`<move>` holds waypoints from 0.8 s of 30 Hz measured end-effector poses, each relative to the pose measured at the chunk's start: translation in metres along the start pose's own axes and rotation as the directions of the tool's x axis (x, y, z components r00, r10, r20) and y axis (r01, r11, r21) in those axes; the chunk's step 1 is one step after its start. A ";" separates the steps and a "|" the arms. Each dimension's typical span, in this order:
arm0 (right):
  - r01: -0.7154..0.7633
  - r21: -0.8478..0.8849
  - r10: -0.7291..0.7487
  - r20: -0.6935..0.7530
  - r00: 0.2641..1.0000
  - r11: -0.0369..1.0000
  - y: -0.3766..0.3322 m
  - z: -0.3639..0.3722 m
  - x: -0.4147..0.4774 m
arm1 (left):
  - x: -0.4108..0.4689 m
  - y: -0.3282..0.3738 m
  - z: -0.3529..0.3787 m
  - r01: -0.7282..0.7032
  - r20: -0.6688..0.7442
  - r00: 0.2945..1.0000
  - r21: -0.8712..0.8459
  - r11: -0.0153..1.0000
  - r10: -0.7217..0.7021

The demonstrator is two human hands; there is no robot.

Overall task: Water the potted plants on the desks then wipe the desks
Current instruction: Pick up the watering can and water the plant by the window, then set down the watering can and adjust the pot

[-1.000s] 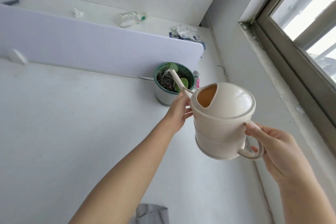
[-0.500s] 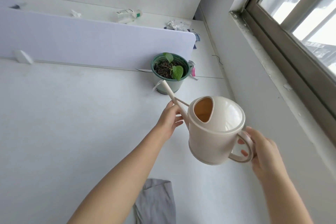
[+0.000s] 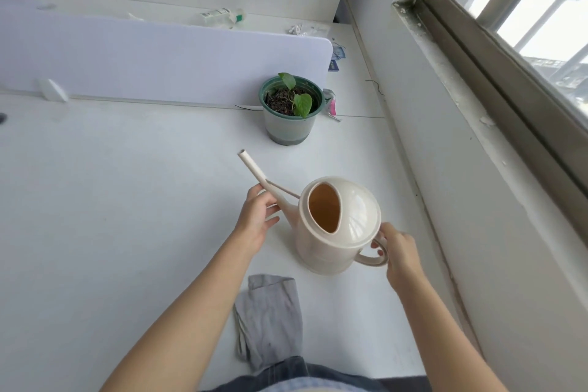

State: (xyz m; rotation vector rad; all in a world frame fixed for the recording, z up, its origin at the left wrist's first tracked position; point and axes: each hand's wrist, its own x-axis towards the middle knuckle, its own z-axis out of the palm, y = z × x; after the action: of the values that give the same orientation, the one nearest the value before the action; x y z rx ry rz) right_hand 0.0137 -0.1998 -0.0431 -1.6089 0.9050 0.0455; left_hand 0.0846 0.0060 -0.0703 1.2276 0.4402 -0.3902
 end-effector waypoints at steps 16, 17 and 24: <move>0.037 -0.081 -0.028 0.102 0.994 0.996 0.005 0.020 0.006 | -0.028 -0.004 -0.020 -0.049 -0.126 0.991 -0.086 0.995 0.038; 0.041 -0.072 -0.033 0.111 0.993 0.997 0.004 0.019 0.007 | -0.028 -0.004 -0.022 -0.045 -0.119 0.992 -0.035 0.998 0.041; 0.220 -0.040 -0.213 0.137 0.967 0.975 -0.029 0.009 0.029 | -0.053 0.005 -0.036 -0.121 -0.224 0.956 0.291 0.949 0.191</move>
State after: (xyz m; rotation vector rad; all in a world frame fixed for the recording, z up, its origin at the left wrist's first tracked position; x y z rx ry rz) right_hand 0.0540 -0.2081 -0.0359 -1.7265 0.6268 0.0240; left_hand 0.0375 0.0442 -0.0483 1.5822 0.5109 -0.1608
